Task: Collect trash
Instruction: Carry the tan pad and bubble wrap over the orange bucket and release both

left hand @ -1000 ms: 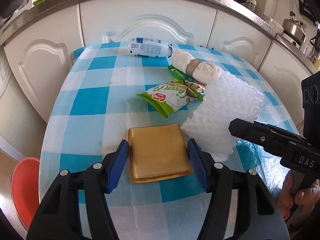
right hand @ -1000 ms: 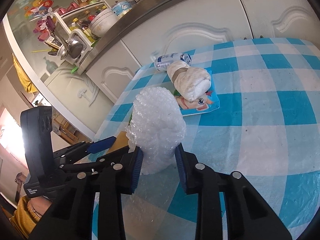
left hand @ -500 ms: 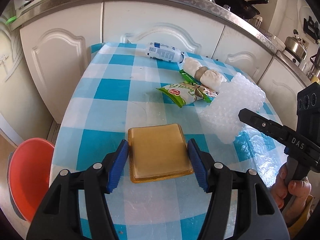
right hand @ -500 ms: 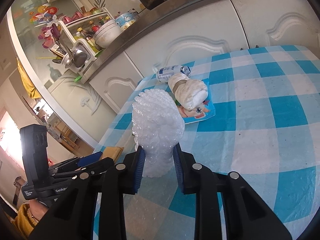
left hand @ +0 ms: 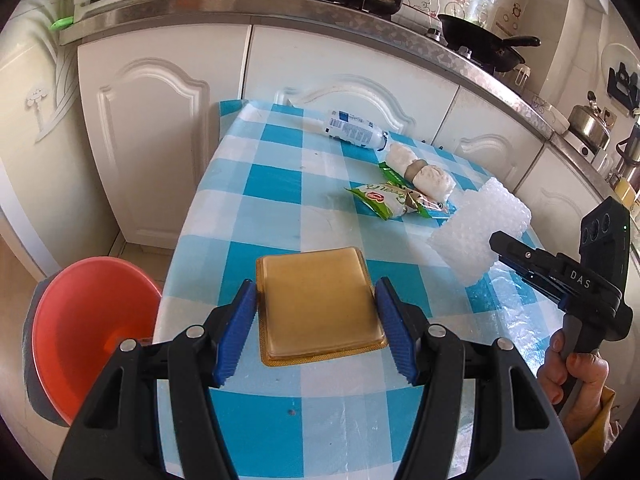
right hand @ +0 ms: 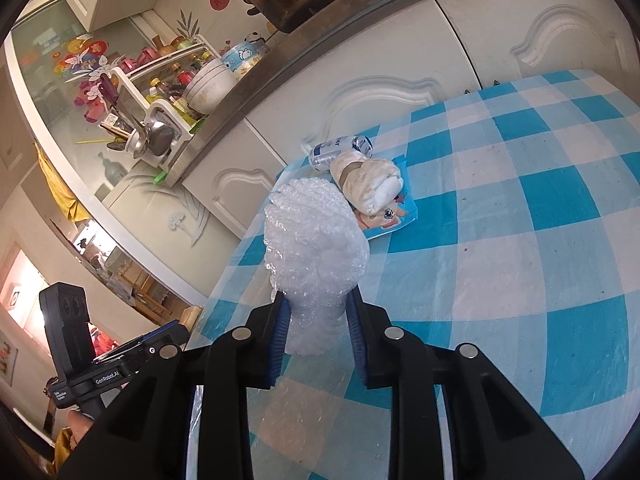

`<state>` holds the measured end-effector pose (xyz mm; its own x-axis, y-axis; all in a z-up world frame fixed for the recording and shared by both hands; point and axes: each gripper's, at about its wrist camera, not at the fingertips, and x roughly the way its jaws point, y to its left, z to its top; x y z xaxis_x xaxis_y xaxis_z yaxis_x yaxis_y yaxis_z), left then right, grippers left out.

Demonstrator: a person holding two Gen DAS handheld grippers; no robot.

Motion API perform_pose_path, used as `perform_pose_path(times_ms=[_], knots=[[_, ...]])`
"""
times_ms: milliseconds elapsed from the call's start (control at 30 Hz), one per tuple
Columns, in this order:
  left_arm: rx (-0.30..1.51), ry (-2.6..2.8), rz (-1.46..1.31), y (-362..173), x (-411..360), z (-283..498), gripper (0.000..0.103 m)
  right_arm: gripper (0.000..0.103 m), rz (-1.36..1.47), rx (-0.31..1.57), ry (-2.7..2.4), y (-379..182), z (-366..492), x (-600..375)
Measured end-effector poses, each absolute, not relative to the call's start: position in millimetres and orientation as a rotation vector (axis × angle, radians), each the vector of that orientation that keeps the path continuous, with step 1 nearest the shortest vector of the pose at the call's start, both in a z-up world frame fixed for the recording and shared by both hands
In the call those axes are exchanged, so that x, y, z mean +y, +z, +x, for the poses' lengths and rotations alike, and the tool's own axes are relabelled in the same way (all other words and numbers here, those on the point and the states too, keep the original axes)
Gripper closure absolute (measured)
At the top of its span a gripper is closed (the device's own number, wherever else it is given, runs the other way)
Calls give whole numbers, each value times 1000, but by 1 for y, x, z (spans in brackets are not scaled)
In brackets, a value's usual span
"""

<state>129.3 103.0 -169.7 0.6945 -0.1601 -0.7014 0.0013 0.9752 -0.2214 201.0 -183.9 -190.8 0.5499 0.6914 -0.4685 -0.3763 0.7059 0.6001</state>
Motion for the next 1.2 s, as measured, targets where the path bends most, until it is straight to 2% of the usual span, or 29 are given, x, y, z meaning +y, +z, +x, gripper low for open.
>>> perform_pose_path(times_ms=[667, 1200], knots=[[732, 10, -313, -162, 183, 74, 41, 74, 339, 758, 727, -155, 161, -127], [688, 164, -421, -171, 272, 40, 41, 74, 170, 819, 948, -130, 135, -3]])
